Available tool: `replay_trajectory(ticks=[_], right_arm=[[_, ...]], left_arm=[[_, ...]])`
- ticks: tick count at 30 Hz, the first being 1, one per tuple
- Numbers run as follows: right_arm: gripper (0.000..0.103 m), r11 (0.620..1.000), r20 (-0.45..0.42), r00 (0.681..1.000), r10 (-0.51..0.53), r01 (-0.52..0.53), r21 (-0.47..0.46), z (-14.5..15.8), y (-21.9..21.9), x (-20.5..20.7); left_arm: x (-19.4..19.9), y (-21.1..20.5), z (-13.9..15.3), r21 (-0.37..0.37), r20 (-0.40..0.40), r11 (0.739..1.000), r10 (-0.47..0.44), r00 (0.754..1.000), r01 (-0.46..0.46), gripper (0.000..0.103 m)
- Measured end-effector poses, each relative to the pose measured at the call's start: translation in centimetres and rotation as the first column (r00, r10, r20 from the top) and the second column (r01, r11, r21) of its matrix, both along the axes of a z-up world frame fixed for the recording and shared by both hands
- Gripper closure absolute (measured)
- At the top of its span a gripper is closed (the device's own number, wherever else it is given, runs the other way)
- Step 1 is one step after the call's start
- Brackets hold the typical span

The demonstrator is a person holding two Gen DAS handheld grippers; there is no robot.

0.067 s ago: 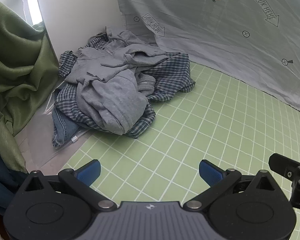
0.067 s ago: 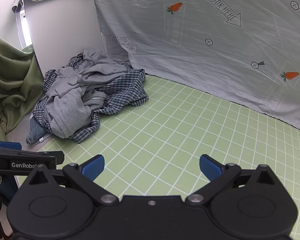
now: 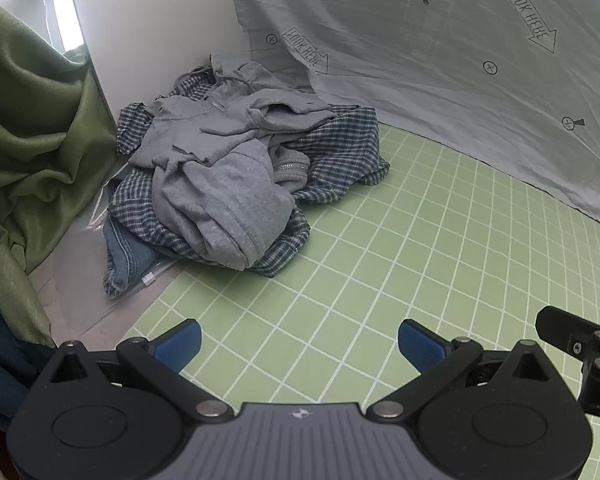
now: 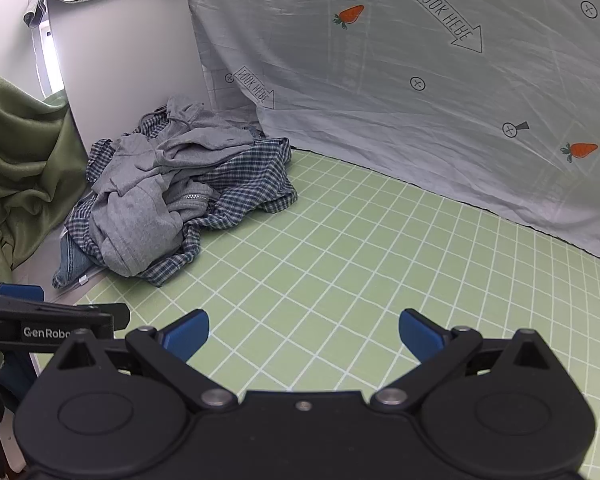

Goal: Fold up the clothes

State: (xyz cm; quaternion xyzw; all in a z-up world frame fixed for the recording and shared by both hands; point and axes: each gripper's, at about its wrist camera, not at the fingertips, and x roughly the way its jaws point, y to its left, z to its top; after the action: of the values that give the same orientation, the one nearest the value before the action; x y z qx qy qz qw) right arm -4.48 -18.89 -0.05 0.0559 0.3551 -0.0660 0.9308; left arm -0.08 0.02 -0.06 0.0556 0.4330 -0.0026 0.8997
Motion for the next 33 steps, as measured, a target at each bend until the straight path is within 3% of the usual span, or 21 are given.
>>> replay_trajectory(ticks=[33], right_arm=[[0.001,1.0,0.023,1.0,0.017,-0.017,-0.001,0.8,1.1,-1.3]], left_arm=[[-2.2,1.3,0.7,-0.028,0.021,1.0,0.008,1.0,-0.008,0.0]])
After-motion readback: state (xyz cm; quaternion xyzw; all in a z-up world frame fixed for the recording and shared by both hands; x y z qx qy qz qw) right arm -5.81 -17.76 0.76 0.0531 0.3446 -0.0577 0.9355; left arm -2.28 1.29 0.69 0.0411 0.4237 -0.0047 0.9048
